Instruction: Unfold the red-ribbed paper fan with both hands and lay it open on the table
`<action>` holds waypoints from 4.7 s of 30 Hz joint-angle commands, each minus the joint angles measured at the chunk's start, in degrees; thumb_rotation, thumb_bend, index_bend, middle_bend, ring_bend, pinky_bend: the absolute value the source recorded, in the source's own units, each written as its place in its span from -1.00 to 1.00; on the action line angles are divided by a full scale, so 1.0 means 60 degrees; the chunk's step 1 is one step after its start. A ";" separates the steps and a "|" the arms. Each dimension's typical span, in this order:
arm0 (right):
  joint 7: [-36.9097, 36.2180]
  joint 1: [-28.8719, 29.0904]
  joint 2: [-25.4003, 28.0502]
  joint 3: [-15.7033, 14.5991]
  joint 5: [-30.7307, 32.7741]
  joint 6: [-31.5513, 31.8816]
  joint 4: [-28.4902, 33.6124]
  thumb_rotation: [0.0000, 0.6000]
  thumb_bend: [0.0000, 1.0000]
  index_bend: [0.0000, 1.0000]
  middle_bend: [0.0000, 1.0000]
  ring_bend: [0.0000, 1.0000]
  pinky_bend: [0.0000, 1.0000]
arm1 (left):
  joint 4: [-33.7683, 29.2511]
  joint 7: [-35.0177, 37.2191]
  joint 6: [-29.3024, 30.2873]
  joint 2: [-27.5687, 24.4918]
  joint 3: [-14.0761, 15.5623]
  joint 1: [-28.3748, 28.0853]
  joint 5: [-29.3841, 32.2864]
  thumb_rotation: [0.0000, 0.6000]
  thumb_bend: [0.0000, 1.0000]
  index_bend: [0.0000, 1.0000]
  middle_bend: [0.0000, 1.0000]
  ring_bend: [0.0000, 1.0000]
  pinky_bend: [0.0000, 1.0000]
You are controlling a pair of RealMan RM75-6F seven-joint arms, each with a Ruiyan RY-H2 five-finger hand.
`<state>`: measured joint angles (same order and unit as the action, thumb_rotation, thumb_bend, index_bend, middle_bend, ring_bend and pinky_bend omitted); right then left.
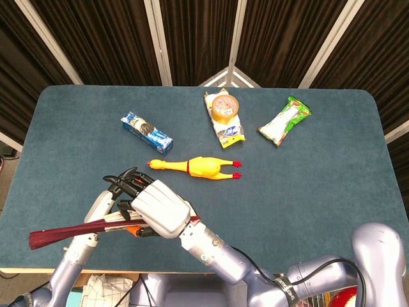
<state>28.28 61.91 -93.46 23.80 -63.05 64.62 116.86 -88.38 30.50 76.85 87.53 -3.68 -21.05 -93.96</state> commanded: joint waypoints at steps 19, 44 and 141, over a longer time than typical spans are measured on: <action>-0.0331 -0.0265 0.0476 -0.0047 0.0161 0.0222 0.0050 1.00 -0.08 0.48 -0.70 -0.45 -0.57 | -0.0025 -0.0033 0.0078 0.0099 0.0146 -0.0117 0.0271 1.00 0.36 -0.09 -0.95 -1.00 -0.88; -0.0819 -0.0458 0.0945 -0.0272 0.0050 0.0045 0.0155 1.00 -0.08 0.49 -0.70 -0.45 -0.57 | 0.0554 0.0915 -0.0824 0.0464 0.0013 -0.0819 0.0559 1.00 0.05 -0.34 -0.91 -1.00 -0.85; -0.5643 -0.3936 0.4138 -0.1524 -0.2477 0.0715 -0.3859 1.00 -0.06 0.53 -0.70 -0.45 -0.57 | 0.4392 -0.3646 0.3342 0.0712 -0.0768 -0.0808 -0.0926 1.00 0.17 0.18 -0.54 -1.00 -0.67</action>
<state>-5.20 38.61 -68.37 14.99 -77.67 68.93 94.28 -62.08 8.70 96.84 91.72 -8.33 -25.83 -99.48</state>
